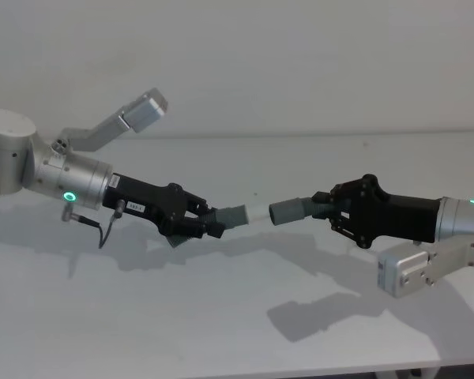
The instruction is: Use both hands to pick up one end of the pipe from the table, align the ends, and insert them.
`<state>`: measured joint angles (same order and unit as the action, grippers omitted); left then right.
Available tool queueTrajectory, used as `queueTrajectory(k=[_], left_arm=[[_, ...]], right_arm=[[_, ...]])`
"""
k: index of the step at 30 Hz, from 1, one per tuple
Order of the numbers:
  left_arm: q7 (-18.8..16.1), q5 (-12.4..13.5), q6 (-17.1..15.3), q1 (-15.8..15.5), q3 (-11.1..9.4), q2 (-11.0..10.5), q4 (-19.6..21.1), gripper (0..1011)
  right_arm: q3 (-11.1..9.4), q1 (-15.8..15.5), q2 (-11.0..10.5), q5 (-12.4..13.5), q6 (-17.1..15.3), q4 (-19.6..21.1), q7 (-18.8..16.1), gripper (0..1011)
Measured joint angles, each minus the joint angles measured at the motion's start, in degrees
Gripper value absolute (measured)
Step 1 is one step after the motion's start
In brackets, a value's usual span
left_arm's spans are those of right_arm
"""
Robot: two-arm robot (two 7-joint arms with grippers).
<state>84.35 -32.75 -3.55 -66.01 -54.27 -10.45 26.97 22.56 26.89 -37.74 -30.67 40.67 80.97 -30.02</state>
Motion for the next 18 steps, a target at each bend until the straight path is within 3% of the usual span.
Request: queueTrajectory(k=[18], left_arm=[[-0.28, 0.1, -0.88, 0.57, 0.28, -0.69, 1.65, 322]], right_arm=[[0.5, 0.22, -0.83, -0.24, 0.03, 0.16, 0.32, 168]])
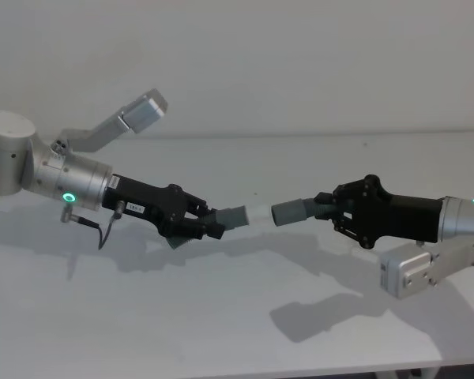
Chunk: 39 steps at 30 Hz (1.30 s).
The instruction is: Use both hands to pick up one end of the pipe from the table, align the ends, and insert them.
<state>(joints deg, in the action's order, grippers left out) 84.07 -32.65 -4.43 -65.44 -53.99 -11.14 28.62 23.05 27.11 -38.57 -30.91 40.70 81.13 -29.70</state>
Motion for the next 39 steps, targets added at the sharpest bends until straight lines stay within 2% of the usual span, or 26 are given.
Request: queueTrajectory(k=[16, 39], left_arm=[[-0.1, 0.01, -0.2, 0.11, 0.08, -0.16, 0.37, 322], [-0.1, 0.01, -0.27, 0.16, 0.08, -0.23, 0.5, 322]], right_arm=[[0.42, 0.21, -0.59, 0.5, -0.4, 0.17, 0.18, 168], [1.75, 1.97, 0.13, 0.85, -0.5, -0.98, 0.94, 168]])
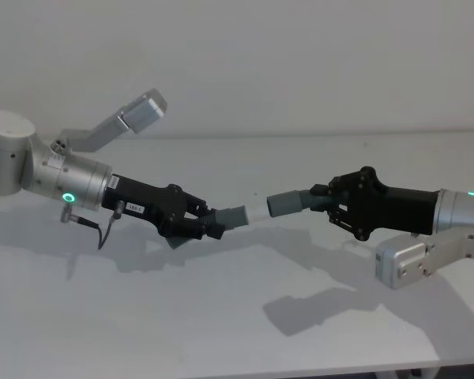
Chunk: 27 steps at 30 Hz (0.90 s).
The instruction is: Use both hands to pick up one end of the pipe from the table, align the ends, and insert them.
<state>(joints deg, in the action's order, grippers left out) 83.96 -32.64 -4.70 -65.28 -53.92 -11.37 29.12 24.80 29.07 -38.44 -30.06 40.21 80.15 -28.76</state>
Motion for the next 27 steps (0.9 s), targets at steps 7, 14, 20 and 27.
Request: queueTrajectory(k=[7, 14, 20, 27], left_arm=[[0.01, 0.0, 0.0, 0.0, 0.0, -0.01, 0.0, 322], [0.01, 0.0, 0.0, 0.0, 0.0, -0.04, 0.0, 322], [0.01, 0.0, 0.0, 0.0, 0.0, -0.01, 0.0, 322], [0.0, 0.0, 0.0, -0.01, 0.0, 0.03, 0.0, 322]], right_arm=[[0.47, 0.34, 0.0, 0.37, 0.06, -0.13, -0.04, 168], [0.93, 0.6, -0.23, 0.77, 0.25, -0.21, -0.24, 168], [1.23, 0.8, -0.62, 1.06, 0.62, -0.24, -0.34, 168], [1.53, 1.04, -1.04, 1.23, 1.03, -0.28, -0.33, 168]])
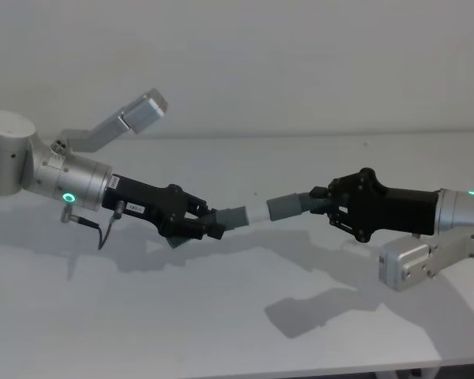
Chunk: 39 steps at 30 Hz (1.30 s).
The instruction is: Use both hands to pick up one end of the pipe from the table, align the ends, and insert them.
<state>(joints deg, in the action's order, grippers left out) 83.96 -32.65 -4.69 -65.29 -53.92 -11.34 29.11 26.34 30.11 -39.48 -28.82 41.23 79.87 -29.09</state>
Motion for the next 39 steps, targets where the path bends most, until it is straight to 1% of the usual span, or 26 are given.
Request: queueTrajectory(k=[20, 39], left_arm=[[0.01, 0.0, 0.0, 0.0, 0.0, -0.03, 0.0, 322], [0.01, 0.01, 0.0, 0.0, 0.0, -0.05, 0.0, 322]], right_arm=[[0.85, 0.6, -0.51, 0.86, 0.64, 0.19, 0.31, 168], [2.38, 1.5, -0.44, 2.08, 1.52, 0.4, 0.04, 168]])
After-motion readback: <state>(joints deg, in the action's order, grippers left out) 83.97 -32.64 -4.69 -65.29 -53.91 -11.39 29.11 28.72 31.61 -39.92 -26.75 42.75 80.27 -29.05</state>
